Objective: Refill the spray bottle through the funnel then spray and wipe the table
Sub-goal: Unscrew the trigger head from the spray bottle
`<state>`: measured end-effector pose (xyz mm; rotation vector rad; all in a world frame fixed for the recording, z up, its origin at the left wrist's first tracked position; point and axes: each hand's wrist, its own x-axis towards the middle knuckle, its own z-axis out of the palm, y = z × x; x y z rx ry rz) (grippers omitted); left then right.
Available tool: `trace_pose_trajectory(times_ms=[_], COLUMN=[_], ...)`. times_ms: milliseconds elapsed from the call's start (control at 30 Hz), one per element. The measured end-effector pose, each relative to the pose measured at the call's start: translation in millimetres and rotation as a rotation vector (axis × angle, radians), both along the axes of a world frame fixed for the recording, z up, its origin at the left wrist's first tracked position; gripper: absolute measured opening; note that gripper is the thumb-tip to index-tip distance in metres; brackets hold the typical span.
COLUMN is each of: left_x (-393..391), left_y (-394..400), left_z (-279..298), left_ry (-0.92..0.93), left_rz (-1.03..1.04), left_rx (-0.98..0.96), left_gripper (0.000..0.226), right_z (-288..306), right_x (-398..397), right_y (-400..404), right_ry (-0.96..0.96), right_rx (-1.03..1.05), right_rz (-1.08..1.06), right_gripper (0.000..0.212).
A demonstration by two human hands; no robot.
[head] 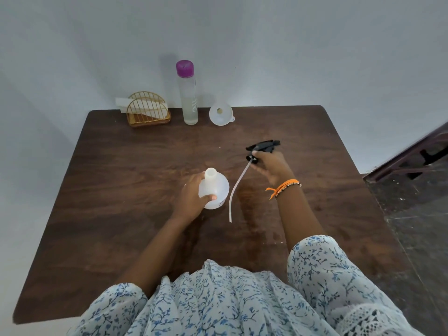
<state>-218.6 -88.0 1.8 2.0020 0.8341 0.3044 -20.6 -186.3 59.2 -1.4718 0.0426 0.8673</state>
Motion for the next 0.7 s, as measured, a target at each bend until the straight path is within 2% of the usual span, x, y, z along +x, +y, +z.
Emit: trace_pose_trajectory(times_ms=[367, 533, 700], left_x=[0.7, 0.0, 0.1], left_y=[-4.5, -5.4, -4.3], left_z=[3.2, 5.3, 6.3], left_ry=[0.007, 0.004, -0.018], left_rz=[0.011, 0.012, 0.017], left_rx=[0.021, 0.018, -0.01], left_gripper=[0.061, 0.062, 0.062], right_z=[-79.4, -82.4, -77.8], right_x=[-9.1, -15.9, -23.3], right_y=[7.4, 5.6, -1.5], right_ry=[-0.035, -0.181, -0.369], right_rx=[-0.296, -0.433, -0.58], right_rz=[-0.031, -0.04, 0.058], right_gripper=[0.036, 0.059, 0.058])
